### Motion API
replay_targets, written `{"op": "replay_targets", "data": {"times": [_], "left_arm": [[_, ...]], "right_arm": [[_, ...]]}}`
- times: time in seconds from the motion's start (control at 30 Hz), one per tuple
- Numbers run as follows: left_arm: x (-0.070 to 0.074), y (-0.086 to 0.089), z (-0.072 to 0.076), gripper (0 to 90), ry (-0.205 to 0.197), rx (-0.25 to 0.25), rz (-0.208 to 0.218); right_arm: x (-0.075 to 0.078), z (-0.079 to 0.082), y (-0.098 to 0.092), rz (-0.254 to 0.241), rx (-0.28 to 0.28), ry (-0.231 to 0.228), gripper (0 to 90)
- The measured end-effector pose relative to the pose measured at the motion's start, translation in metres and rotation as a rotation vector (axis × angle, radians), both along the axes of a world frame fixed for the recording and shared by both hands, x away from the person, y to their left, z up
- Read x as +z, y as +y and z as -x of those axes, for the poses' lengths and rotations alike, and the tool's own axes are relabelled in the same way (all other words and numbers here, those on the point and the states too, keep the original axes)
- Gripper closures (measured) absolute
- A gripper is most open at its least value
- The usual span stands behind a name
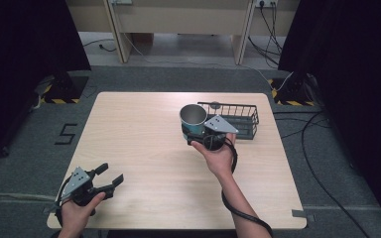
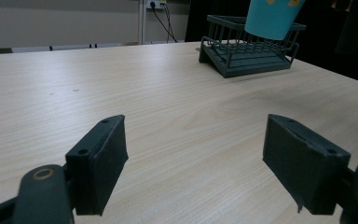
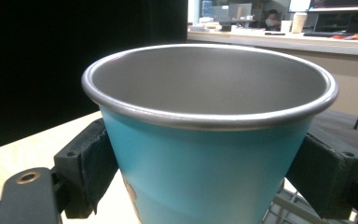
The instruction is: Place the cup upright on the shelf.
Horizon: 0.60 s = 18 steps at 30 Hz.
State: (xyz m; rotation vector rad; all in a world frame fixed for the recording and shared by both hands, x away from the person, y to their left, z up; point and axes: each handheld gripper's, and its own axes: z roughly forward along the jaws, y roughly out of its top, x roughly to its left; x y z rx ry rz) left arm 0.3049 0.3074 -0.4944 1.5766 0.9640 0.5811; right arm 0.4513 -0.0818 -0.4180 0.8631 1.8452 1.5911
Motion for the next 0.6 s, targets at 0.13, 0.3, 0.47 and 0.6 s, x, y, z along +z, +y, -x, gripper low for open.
{"op": "replay_targets", "data": {"times": [0.13, 0.3, 0.47, 0.6], "left_arm": [[0.0, 0.0, 0.0, 21.2, 0.002, 0.001, 0.0], [0.0, 0.0, 0.0, 21.3, 0.002, 0.003, -0.002], [0.0, 0.0, 0.0, 21.4, 0.0, 0.002, -0.003], [0.0, 0.0, 0.0, 21.4, 0.001, 0.002, -0.003]], "right_arm": [[0.005, -0.002, -0.007, -0.009, -0.021, -0.005, 16.7], [0.011, -0.006, -0.013, -0.001, -0.037, -0.017, 16.7], [0.017, -0.009, -0.021, 0.001, -0.062, -0.03, 16.7], [0.02, -0.011, -0.027, 0.0, -0.078, -0.031, 16.7]]}}
